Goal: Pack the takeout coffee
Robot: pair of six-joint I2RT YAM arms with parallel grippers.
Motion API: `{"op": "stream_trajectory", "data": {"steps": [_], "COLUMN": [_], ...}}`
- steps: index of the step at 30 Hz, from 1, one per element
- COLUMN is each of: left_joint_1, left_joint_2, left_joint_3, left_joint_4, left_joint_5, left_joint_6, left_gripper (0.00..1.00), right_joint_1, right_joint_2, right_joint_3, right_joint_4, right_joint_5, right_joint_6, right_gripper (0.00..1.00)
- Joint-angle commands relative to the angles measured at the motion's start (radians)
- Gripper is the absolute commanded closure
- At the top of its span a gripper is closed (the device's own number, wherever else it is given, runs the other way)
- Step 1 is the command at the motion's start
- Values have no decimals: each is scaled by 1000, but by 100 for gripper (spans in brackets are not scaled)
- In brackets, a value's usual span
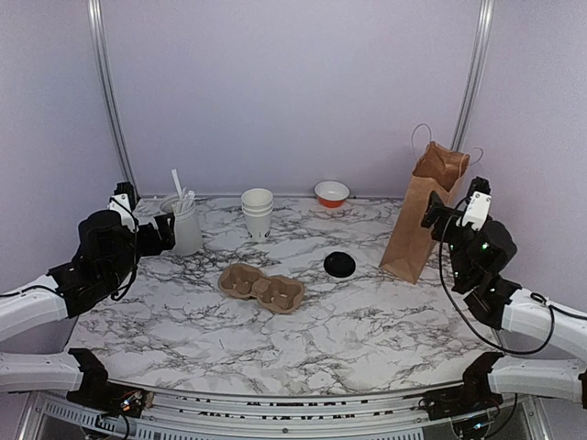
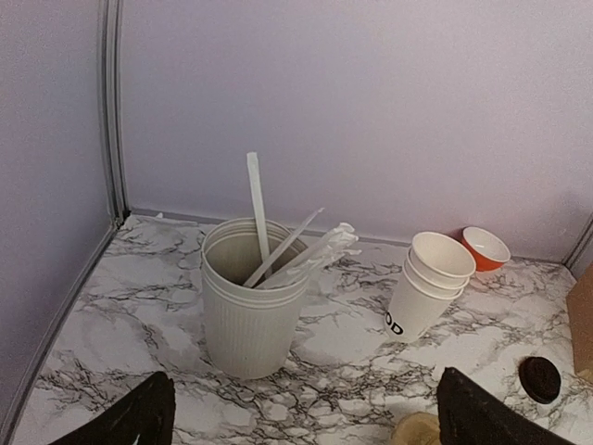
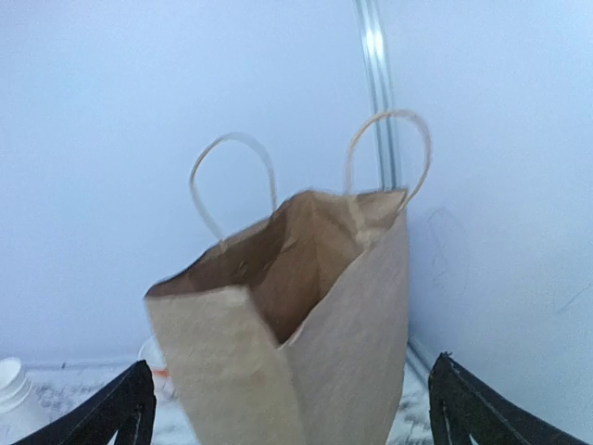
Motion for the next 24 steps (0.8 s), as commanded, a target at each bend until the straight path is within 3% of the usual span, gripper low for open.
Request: {"op": "stream_trajectory", "data": {"steps": [1, 4, 8, 11, 20, 24], "left_joint_1": [-12, -13, -11, -9, -9, -9], "left_joint_2": [-36, -21, -45, -76, -33, -34], "left_joint_3": [82, 136, 176, 172, 243, 239], "left_joint_4": [-229, -323, -414, -417, -515, -522], "left_joint_5": [120, 159, 66, 62, 159, 177], "left_joint_6": [-109, -140, -233, -199, -177, -237], "left_gripper": [1, 1, 1, 1, 1, 1], "right_joint_1": [238, 445, 573, 579, 564, 471], "right_joint_2": [-22, 7, 132, 255, 551, 747], "right_joint_3": [88, 176, 324, 441, 746, 983], "right_joint_4": [-597, -787, -995, -1098, -973, -1010], "right_joint_5": [217, 355, 402, 321, 94, -94], "right_joint_6": [154, 246, 344, 402, 343, 367], "right_gripper": [0, 0, 0, 0, 0, 4]}}
